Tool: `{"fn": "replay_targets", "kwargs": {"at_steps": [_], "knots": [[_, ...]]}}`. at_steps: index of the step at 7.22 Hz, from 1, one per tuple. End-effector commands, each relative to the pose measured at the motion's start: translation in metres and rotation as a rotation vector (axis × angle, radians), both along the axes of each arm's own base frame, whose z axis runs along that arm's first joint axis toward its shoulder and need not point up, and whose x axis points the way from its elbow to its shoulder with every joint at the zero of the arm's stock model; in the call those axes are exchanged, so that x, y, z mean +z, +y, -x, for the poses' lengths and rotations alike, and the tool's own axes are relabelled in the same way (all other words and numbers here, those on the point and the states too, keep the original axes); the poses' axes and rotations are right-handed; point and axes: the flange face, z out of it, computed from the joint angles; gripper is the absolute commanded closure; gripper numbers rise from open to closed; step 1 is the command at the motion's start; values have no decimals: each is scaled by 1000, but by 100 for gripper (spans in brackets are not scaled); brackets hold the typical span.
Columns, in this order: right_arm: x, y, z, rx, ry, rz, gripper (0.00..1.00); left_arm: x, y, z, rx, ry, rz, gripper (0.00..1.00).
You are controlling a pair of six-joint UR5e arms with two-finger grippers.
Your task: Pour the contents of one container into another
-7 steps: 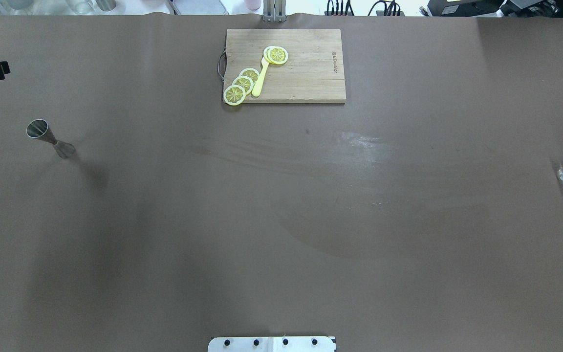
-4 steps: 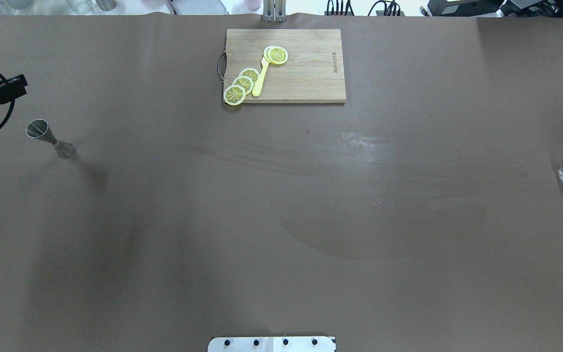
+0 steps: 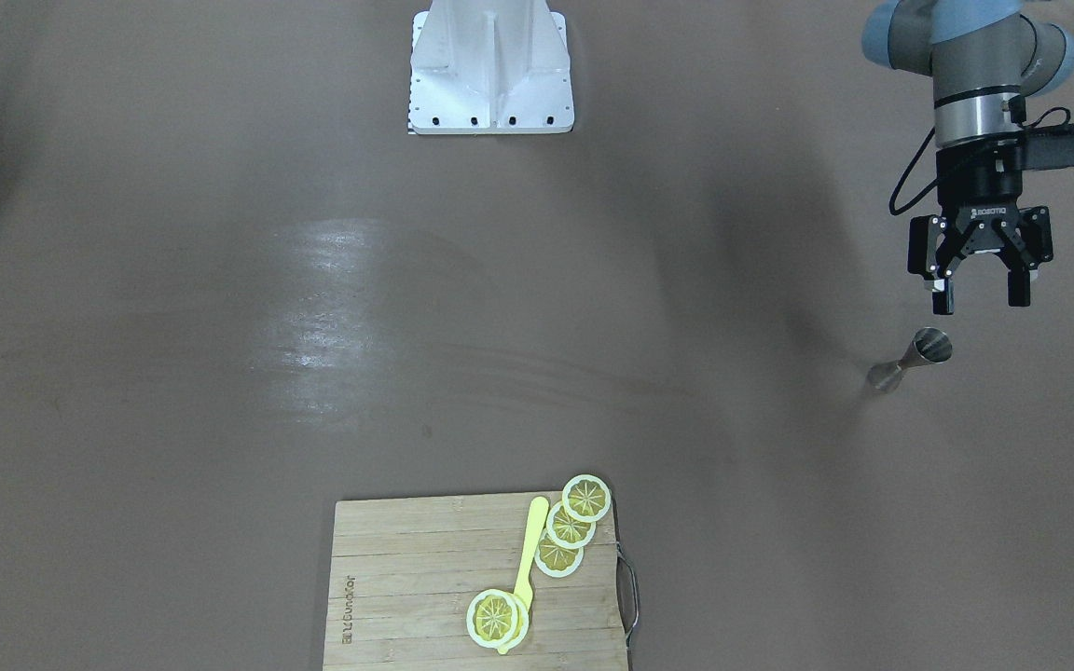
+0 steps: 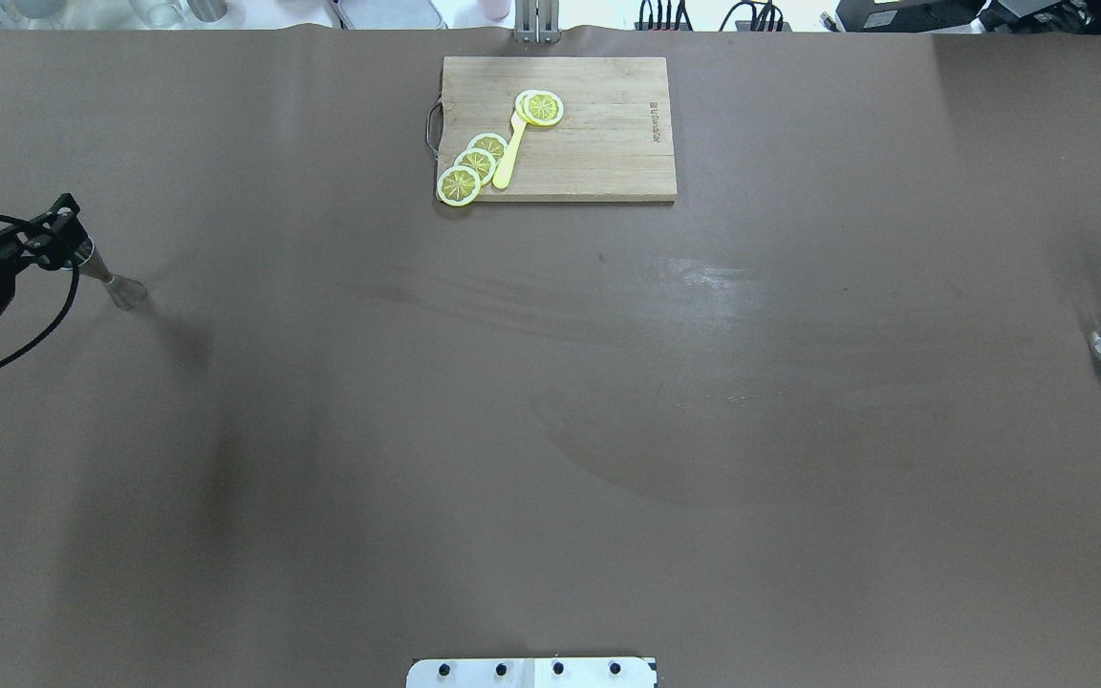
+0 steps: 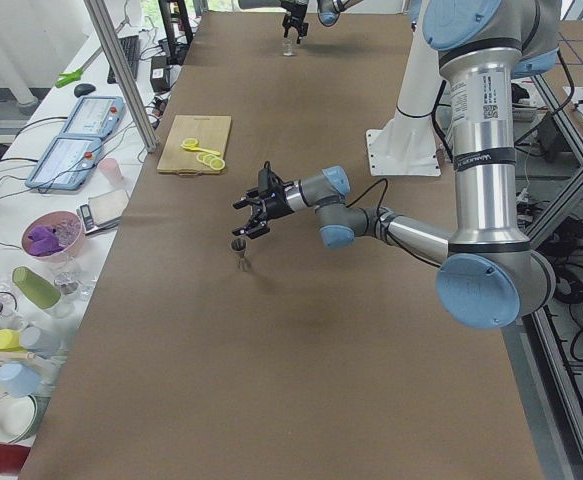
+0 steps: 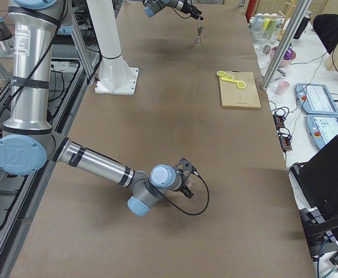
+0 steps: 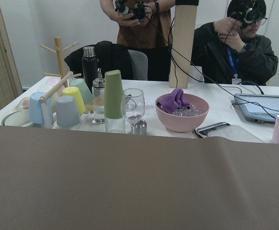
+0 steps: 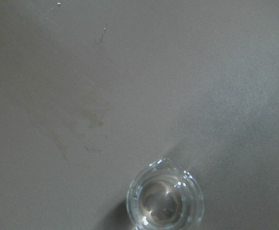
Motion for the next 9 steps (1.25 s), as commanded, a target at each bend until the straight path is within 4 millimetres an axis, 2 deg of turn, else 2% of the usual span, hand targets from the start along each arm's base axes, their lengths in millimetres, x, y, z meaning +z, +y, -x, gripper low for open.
{"fn": "replay_targets", "kwargs": {"at_steps": [1,4,7,9], "knots": [[8,-7,5,5,-5,-26,2,20,25,-30,-59,-27,-67,3],[1,-10,6,40,-37,-5,1,56,49,-64,-91,-77,-91,3],[14,6,0,95,-71,-64,1,74,40,-76,-109,-73,-73,3],[20,11,11,115,-75,-74,1,80,31,-88,-119,-81,-69,3]]}}
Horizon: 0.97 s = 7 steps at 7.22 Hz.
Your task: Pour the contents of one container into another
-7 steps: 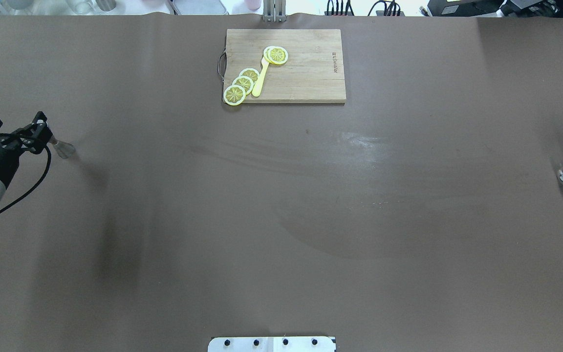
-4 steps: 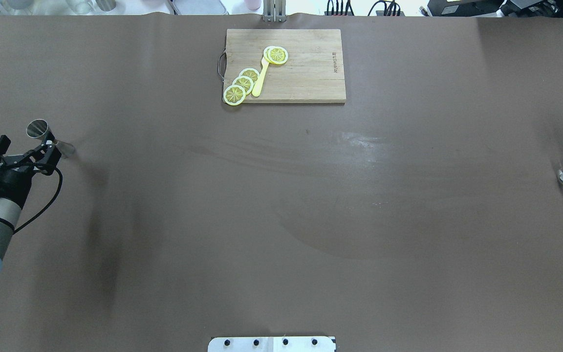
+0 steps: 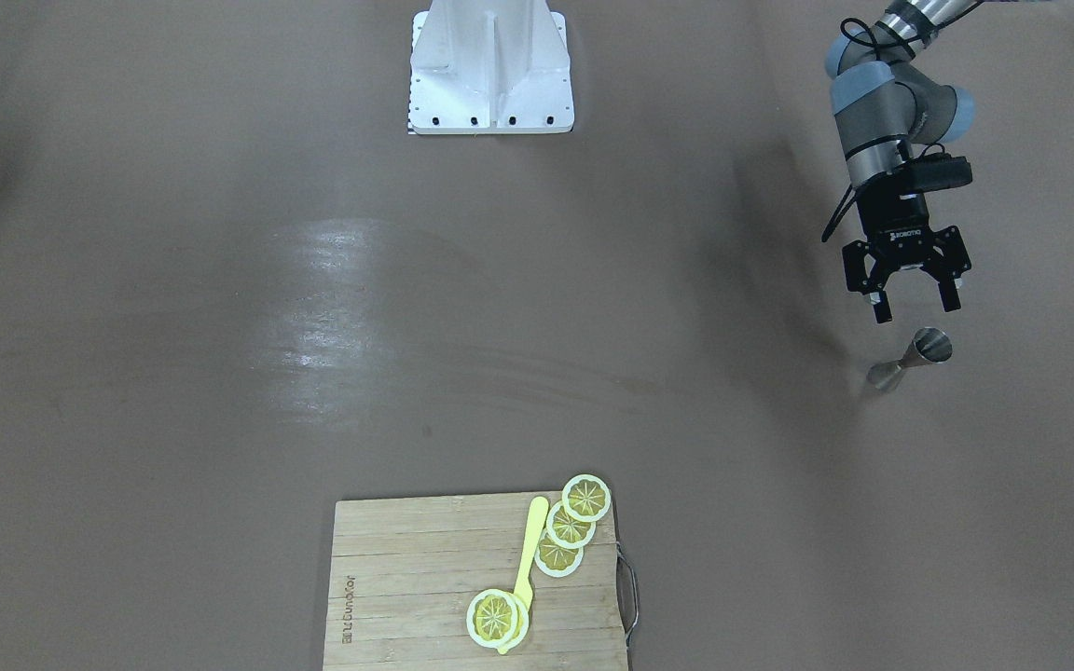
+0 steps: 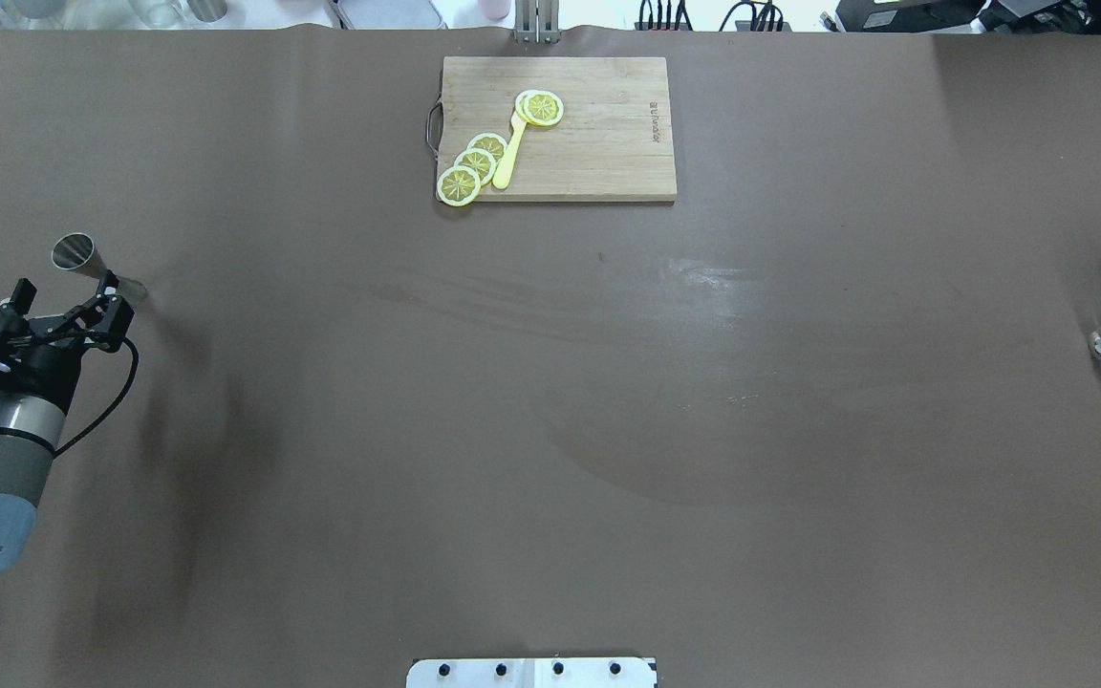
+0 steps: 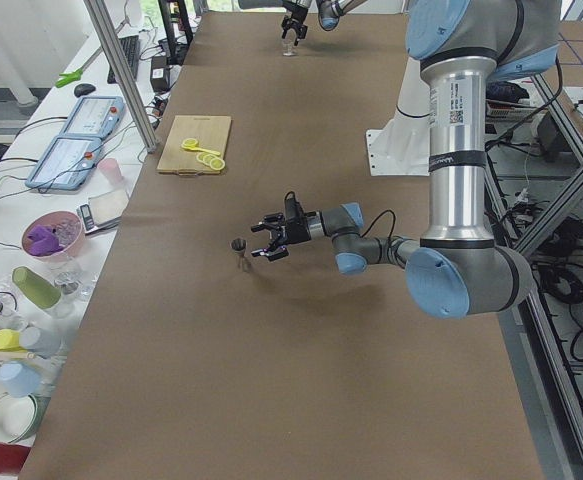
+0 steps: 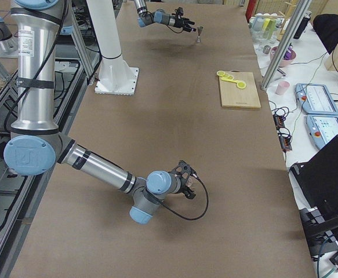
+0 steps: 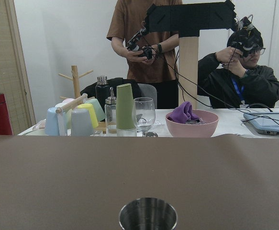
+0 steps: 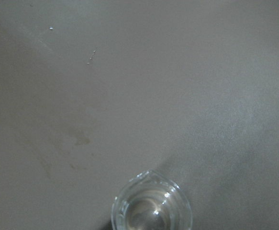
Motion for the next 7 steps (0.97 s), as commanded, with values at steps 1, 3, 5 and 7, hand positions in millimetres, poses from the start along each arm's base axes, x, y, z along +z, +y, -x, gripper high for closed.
{"fn": "replay_targets", "kwargs": {"at_steps": [1,3,5,7], "knots": [[0,0,12,7,-1,-12,1,6,-16,-8,-29,4,5,3],[-1,-4,18,14,-21,3,1,22,-37,-20,-69,10,20,3],[6,-14,26,7,-18,5,1,28,-44,-29,-82,22,27,3],[10,-21,30,5,-15,11,1,33,-49,-38,-91,35,35,3]]}}
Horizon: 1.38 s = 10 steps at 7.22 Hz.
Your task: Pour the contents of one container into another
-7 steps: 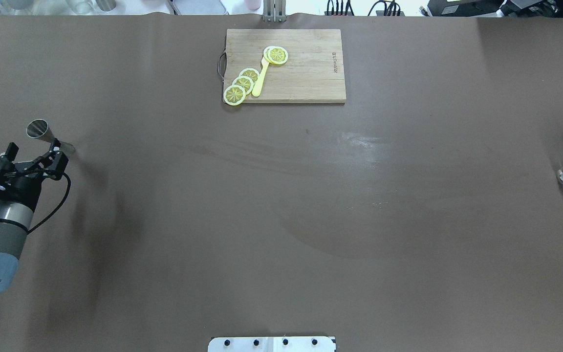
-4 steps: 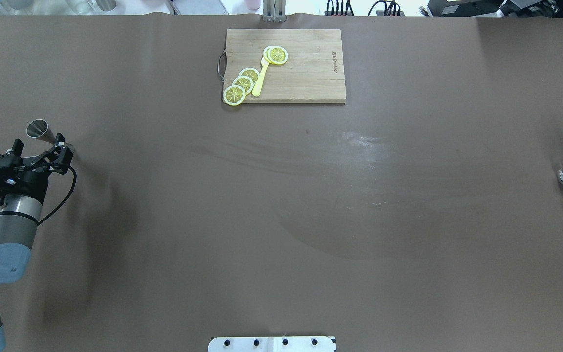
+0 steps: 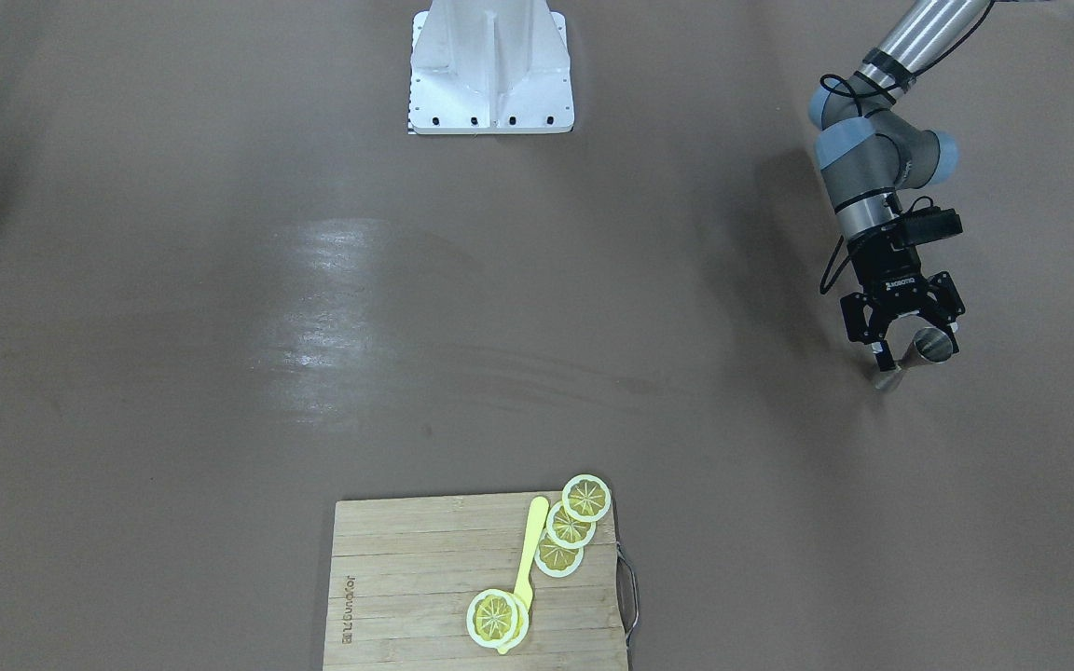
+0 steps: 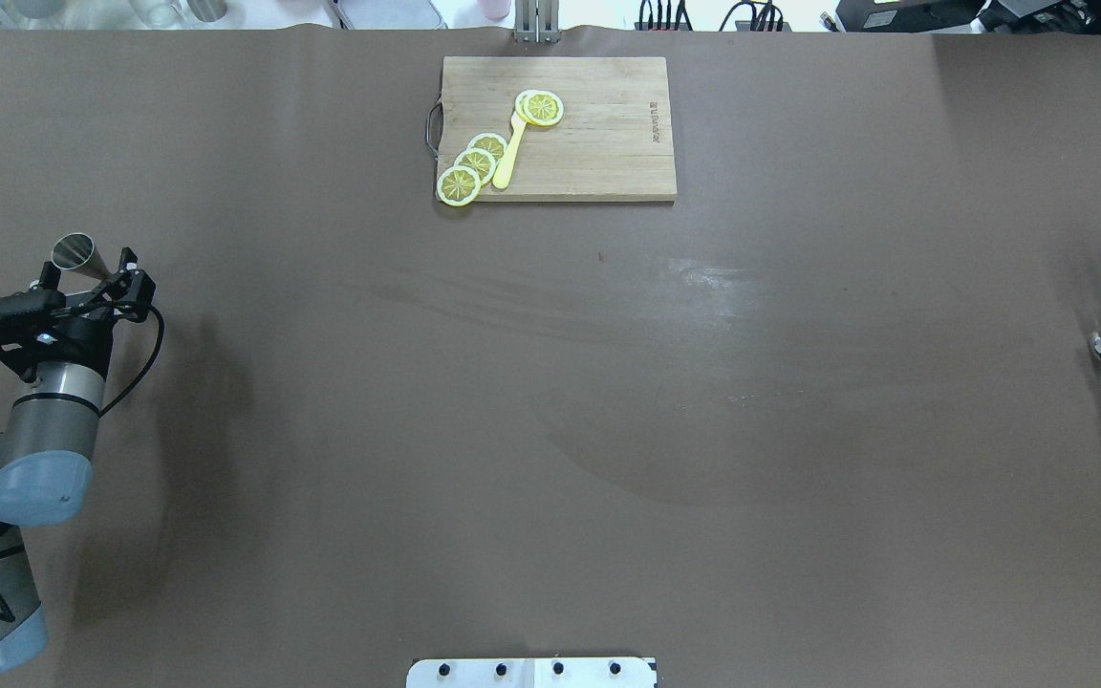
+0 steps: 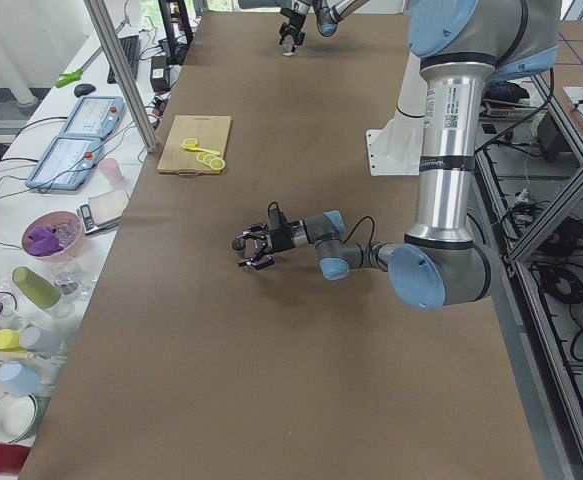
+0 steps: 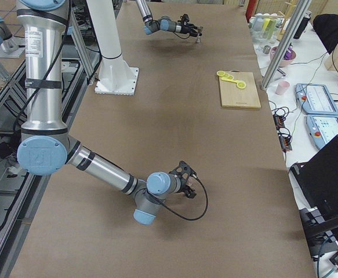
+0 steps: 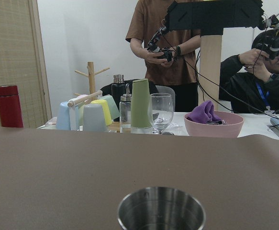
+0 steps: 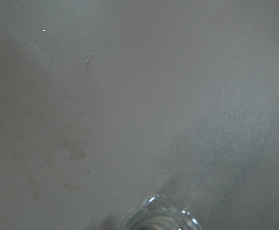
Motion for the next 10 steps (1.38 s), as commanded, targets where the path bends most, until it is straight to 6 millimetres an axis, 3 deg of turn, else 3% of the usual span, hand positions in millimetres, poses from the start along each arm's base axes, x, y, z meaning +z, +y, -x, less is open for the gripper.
{"fn": "replay_targets", "kwargs": {"at_steps": [1,6,7,10], "knots": [[1,-7,5,-1,3,1,1,6,-6,-11,-8,9,7,3],[2,-5,7,-2,-6,3,12,7,-5,-10,-8,8,9,8],[2,-5,7,-2,-7,0,23,7,-5,-10,-8,10,9,8],[1,-4,7,-4,-10,-1,44,7,-5,-10,-8,10,9,8]]}}
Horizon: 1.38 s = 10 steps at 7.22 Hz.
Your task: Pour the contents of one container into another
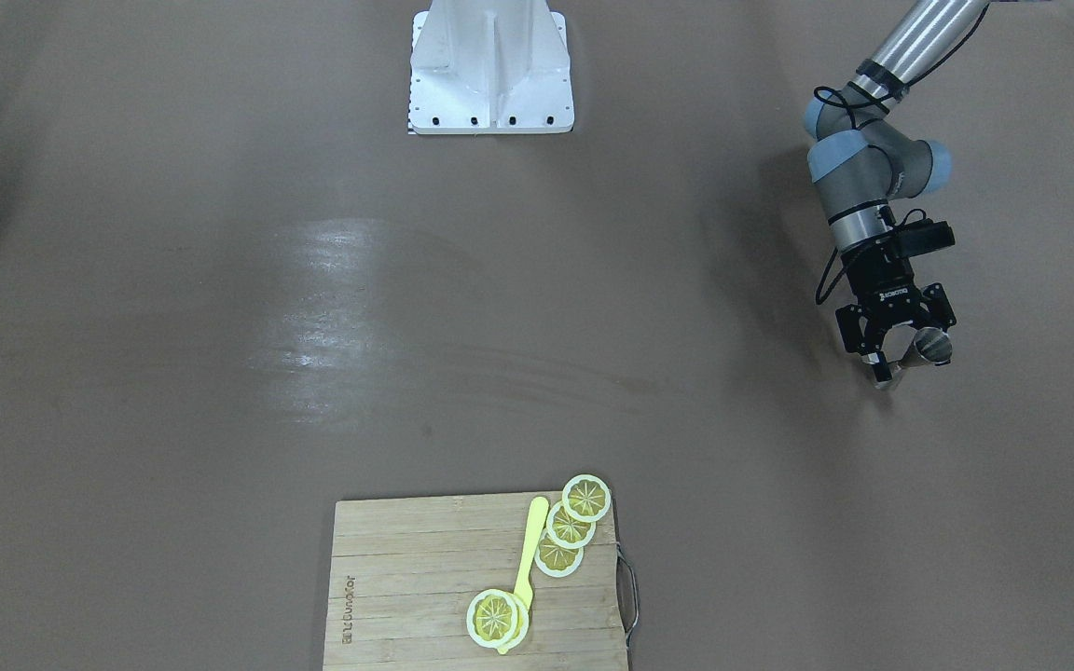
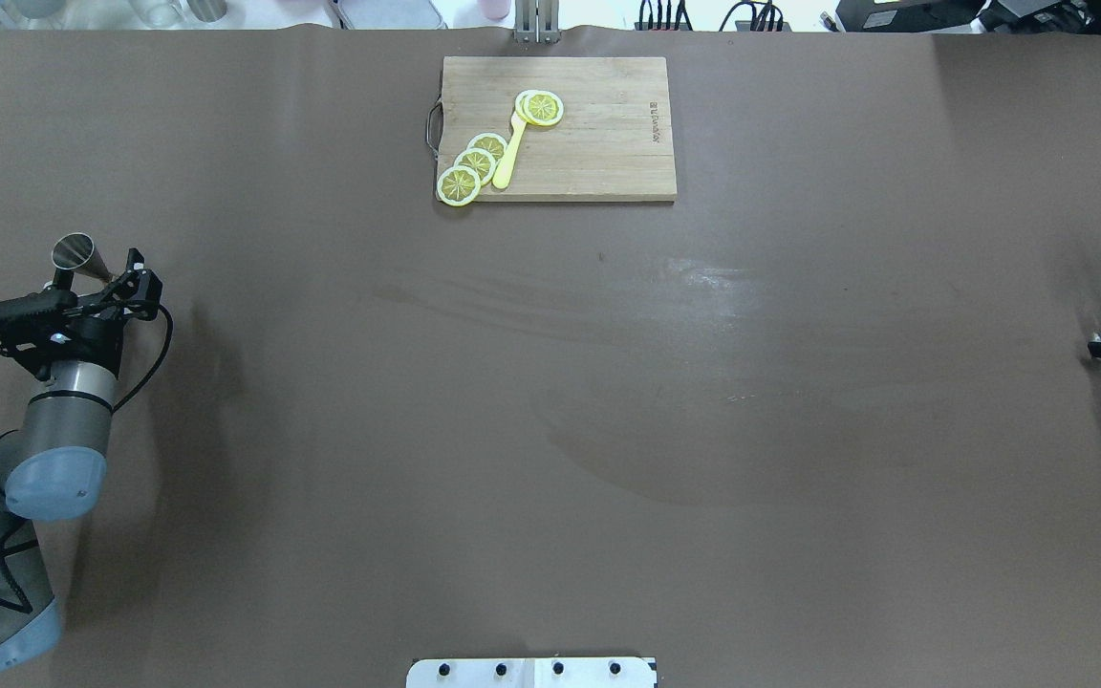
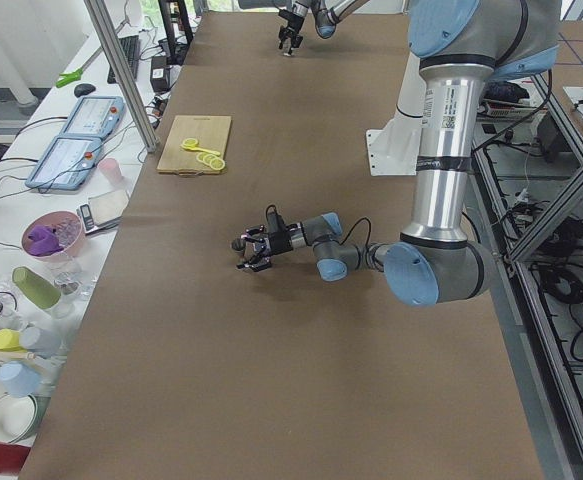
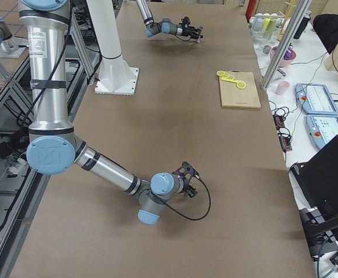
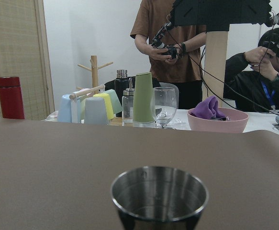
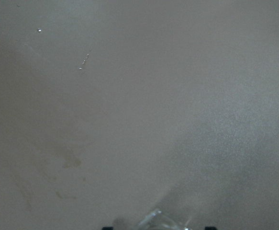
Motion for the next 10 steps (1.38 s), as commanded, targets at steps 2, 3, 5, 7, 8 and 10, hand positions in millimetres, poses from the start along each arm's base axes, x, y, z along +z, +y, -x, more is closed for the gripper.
{"fn": "replay_targets", "kwargs": {"at_steps": [2,3,5,7,8,10], "knots": [[-1,0,1,-2,-2,-2,52,0,1,-1,5,11,4,57],[0,1,1,-3,-1,1,53,0,2,-1,7,9,4,97],[-3,1,0,-2,-8,-18,61,-3,1,-1,6,13,2,100],[-10,2,0,-6,-17,-61,93,-4,2,1,4,17,-3,100],[-13,5,-1,-8,-26,-93,100,-7,1,2,1,24,-8,100],[-20,10,-3,-10,-50,-167,100,-56,1,7,4,98,-46,100]]}}
